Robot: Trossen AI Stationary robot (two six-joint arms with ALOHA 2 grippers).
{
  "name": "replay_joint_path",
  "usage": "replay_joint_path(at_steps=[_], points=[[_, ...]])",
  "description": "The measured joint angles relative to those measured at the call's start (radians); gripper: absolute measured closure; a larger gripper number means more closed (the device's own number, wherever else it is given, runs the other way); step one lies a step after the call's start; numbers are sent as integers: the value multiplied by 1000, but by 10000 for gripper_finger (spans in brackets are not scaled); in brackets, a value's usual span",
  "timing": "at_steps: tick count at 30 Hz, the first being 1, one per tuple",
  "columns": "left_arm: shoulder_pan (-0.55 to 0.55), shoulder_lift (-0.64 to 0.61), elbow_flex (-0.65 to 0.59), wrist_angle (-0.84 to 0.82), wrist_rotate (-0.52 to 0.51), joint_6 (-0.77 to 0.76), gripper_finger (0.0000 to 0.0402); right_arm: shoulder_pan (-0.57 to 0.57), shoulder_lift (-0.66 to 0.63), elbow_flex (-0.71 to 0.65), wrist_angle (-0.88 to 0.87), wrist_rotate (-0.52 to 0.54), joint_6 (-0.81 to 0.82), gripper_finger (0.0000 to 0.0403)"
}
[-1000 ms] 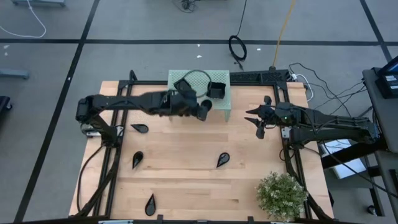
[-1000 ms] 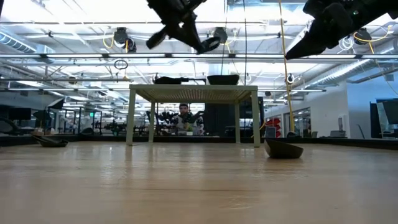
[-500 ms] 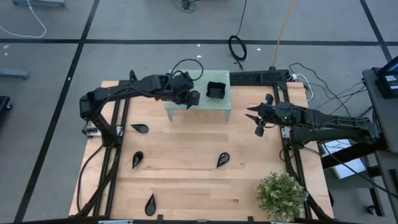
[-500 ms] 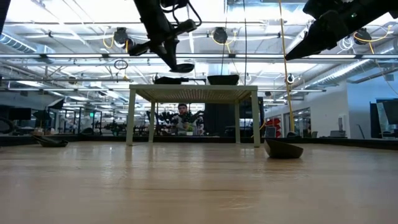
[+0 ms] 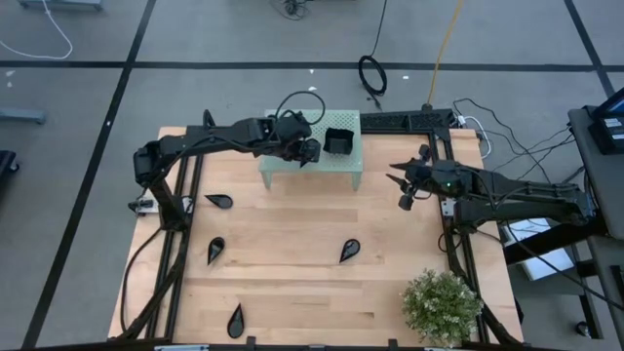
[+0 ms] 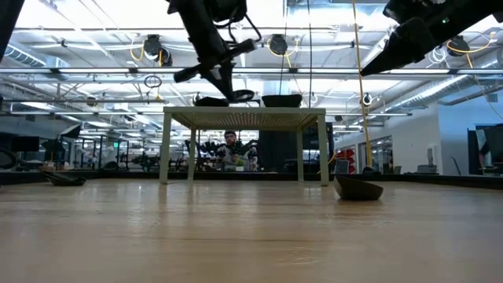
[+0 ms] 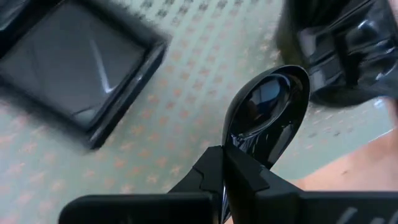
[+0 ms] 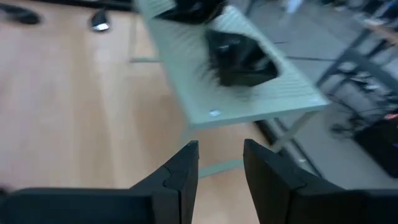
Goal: Pick & Place Mini shaped plates
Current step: Put the black drop shaped plate on the shelf
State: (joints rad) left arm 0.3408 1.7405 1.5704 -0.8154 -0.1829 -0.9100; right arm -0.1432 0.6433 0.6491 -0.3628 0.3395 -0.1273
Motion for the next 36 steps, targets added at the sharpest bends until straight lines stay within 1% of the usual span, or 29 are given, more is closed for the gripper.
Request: replay_joint_path(at_steps=[3, 4, 9, 16, 20, 26, 36], points=[[5, 1, 0, 0, -1, -1, 393, 0, -18, 0, 47, 78, -2, 287], [6, 0, 1, 4, -1, -1, 393, 0, -31, 2, 69, 87, -2, 287], [6, 1, 1, -1, -1, 15, 393, 0, -111, 41, 134, 52, 6, 287], [6, 1, 1, -2, -3, 37, 392, 0, -212, 43, 118, 53, 6, 287], [6, 1, 1, -2, -3, 51, 392, 0, -256, 43, 56, 53, 12, 287], [6, 1, 1, -2, -3, 57, 392, 0, -273, 42, 14, 55, -42, 287], [6, 1, 1, 6, 24, 145, 392, 0, -272, 42, 13, 53, -42, 287]])
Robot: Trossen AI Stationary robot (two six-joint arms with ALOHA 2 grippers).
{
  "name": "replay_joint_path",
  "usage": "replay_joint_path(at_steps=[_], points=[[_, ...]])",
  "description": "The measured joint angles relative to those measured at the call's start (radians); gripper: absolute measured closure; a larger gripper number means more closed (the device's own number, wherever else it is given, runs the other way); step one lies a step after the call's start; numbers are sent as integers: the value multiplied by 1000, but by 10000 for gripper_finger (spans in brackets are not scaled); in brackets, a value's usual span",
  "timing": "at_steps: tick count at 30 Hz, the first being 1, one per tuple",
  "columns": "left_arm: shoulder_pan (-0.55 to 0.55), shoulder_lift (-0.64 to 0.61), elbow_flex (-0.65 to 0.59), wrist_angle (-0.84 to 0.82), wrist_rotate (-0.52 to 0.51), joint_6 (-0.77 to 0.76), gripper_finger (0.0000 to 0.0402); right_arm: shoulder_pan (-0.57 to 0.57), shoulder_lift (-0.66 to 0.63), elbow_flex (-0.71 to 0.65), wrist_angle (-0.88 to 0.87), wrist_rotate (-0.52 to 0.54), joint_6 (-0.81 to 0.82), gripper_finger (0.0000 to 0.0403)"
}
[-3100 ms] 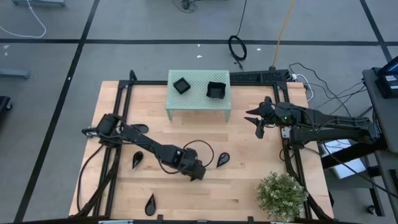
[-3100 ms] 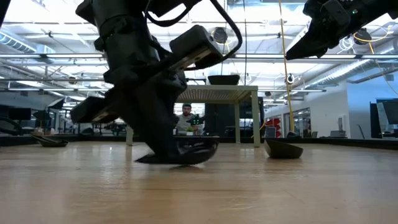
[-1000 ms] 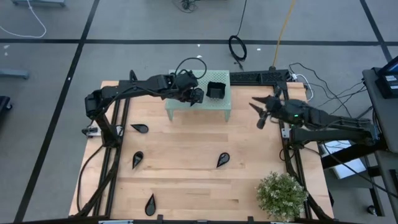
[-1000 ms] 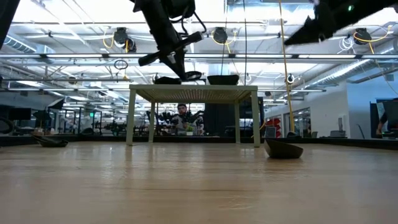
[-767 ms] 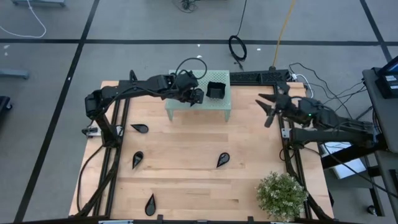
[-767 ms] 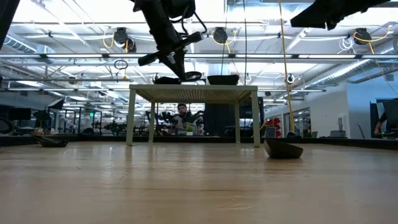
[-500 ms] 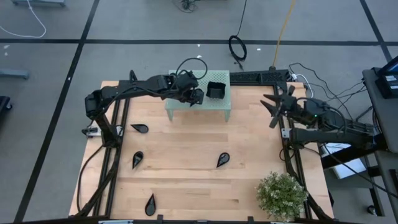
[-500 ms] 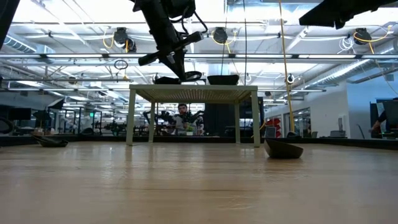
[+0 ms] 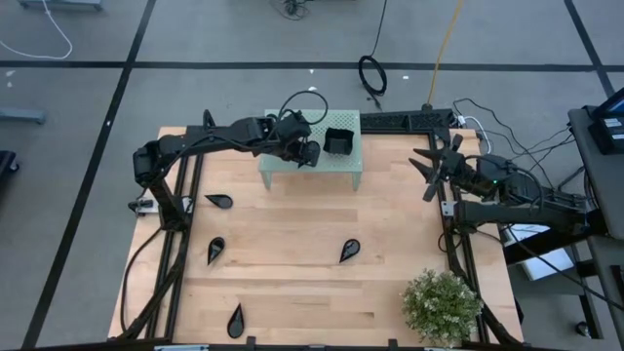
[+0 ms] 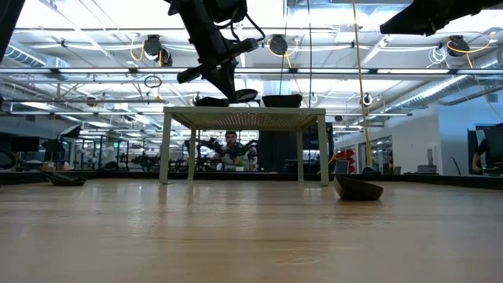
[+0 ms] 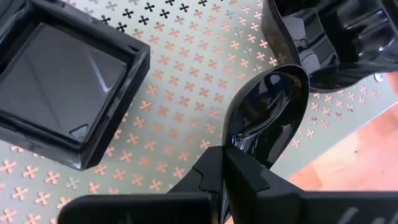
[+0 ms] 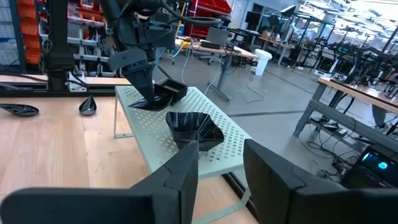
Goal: Pick & Place Mini shaped plates
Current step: Put the black drop shaped plate on the shelf
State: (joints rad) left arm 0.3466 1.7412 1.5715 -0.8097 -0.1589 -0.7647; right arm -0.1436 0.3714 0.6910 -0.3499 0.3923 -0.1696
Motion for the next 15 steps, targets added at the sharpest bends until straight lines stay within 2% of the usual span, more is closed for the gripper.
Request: replay_joint_path(at_steps=[5, 15], points=[[3, 0, 0, 3, -14, 51, 392, 0, 0, 0, 0, 0, 0, 287], [15, 0, 0, 7, -66, 53, 392, 0, 0, 0, 0, -1, 0, 287]])
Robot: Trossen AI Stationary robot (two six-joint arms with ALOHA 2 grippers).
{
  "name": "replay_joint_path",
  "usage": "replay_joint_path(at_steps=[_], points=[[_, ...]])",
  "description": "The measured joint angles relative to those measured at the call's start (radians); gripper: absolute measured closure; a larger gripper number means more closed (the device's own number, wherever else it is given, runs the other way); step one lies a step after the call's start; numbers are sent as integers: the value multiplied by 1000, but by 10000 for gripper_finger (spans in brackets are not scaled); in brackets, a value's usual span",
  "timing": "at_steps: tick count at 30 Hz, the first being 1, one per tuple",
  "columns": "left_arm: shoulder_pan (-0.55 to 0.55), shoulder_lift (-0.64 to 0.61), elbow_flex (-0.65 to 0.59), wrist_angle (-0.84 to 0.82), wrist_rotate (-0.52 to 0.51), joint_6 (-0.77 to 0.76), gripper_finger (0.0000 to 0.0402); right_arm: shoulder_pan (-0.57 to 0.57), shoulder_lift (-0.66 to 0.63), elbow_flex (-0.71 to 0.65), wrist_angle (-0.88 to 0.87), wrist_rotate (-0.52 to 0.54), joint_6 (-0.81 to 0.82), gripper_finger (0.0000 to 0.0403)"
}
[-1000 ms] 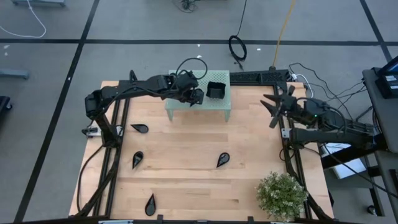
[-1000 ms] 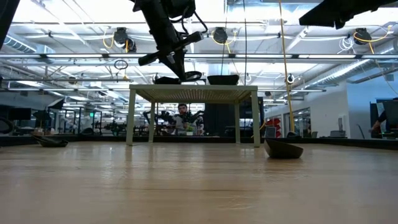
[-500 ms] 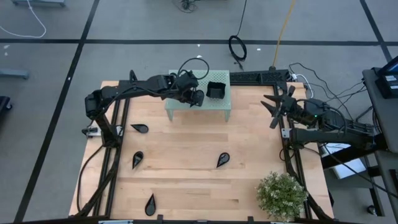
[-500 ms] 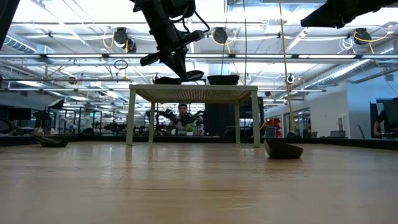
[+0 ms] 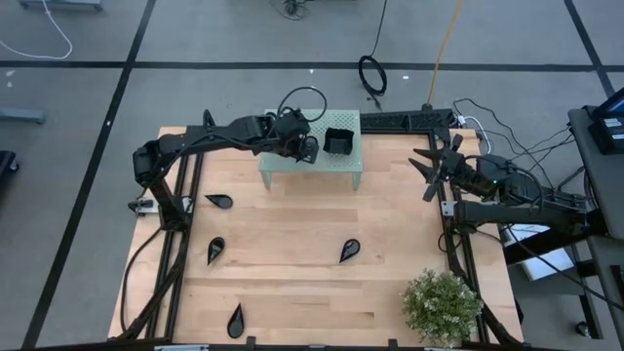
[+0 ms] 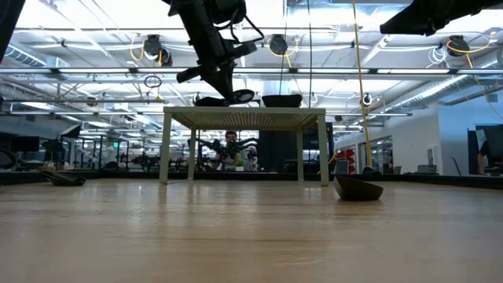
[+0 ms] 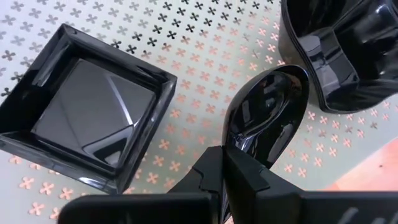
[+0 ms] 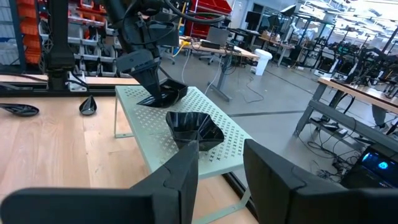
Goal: Pick & Place Mini shaped plates
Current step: Put the black drop shaped plate on the shelf
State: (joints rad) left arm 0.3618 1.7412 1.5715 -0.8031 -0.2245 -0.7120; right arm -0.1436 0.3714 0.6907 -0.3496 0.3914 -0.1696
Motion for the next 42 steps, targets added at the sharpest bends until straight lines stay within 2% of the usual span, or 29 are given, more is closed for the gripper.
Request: replay_joint_path(at_steps=[42], points=[[-14, 11, -2, -58, -18, 28, 391, 0, 0, -1, 0, -1, 0, 287]])
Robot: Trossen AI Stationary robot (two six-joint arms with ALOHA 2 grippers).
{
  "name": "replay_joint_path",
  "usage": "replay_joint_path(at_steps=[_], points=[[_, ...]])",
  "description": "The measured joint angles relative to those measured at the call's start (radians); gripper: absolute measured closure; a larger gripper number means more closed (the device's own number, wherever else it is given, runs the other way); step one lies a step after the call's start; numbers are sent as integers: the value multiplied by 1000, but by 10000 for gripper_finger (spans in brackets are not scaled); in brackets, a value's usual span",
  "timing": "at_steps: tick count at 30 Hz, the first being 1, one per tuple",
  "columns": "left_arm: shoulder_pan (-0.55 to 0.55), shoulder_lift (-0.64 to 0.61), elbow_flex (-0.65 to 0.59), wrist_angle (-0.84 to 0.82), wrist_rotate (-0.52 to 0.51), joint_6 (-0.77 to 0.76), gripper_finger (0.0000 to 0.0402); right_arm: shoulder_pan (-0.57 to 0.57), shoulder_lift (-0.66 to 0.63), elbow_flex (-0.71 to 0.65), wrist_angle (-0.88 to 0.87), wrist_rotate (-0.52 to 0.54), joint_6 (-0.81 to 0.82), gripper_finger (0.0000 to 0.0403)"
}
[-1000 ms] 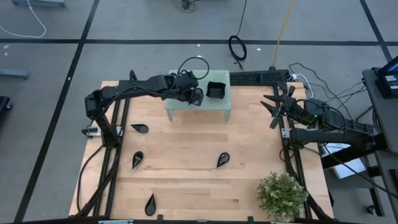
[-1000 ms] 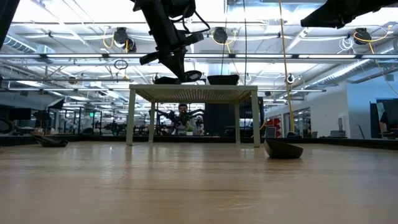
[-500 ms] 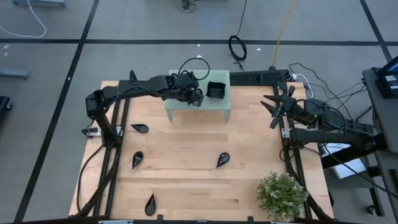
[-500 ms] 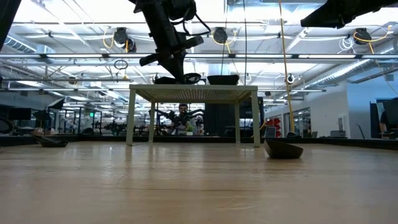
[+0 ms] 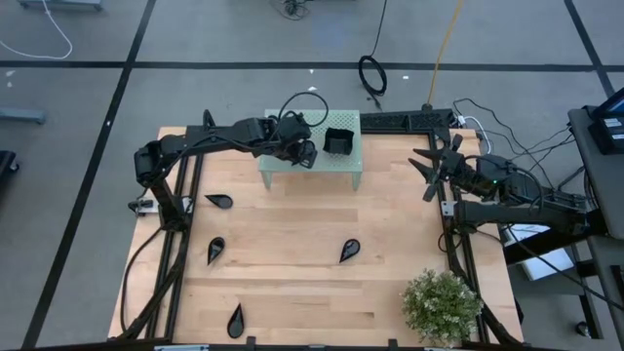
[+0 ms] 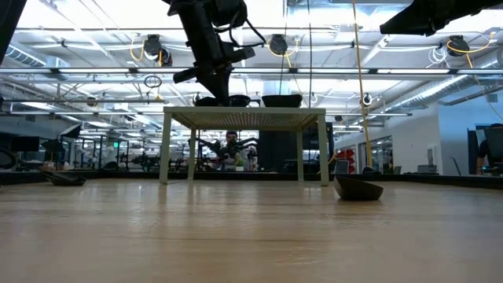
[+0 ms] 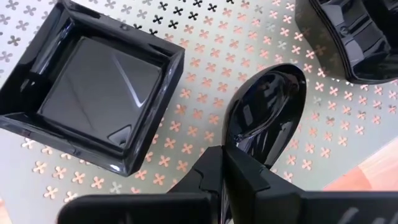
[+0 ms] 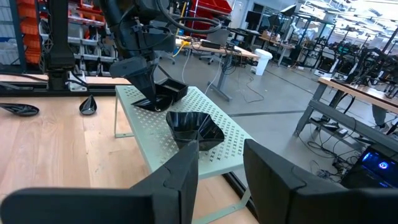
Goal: Pick & Place Mini shaped plates
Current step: Put the black drop shaped plate on the shelf, then stack the black drop shaped plate on top of the other black drop shaped plate on the shelf
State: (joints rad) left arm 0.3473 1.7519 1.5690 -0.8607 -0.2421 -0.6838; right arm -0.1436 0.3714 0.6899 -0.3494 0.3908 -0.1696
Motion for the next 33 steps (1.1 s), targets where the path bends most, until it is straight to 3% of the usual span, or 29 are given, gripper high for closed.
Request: replay_joint_path(at_steps=[7, 24, 29, 33], points=[[9, 0, 0, -3, 2, 0, 383, 0, 0, 0, 0, 0, 0, 287], [15, -39, 2, 54, 25, 51, 296, 0, 0, 0, 0, 0, 0, 287], [-20, -112, 2, -7, 31, 37, 271, 0, 0, 0, 0, 0, 0, 287], [-66, -168, 2, -174, 14, -84, 258, 0, 0, 0, 0, 0, 0, 287]])
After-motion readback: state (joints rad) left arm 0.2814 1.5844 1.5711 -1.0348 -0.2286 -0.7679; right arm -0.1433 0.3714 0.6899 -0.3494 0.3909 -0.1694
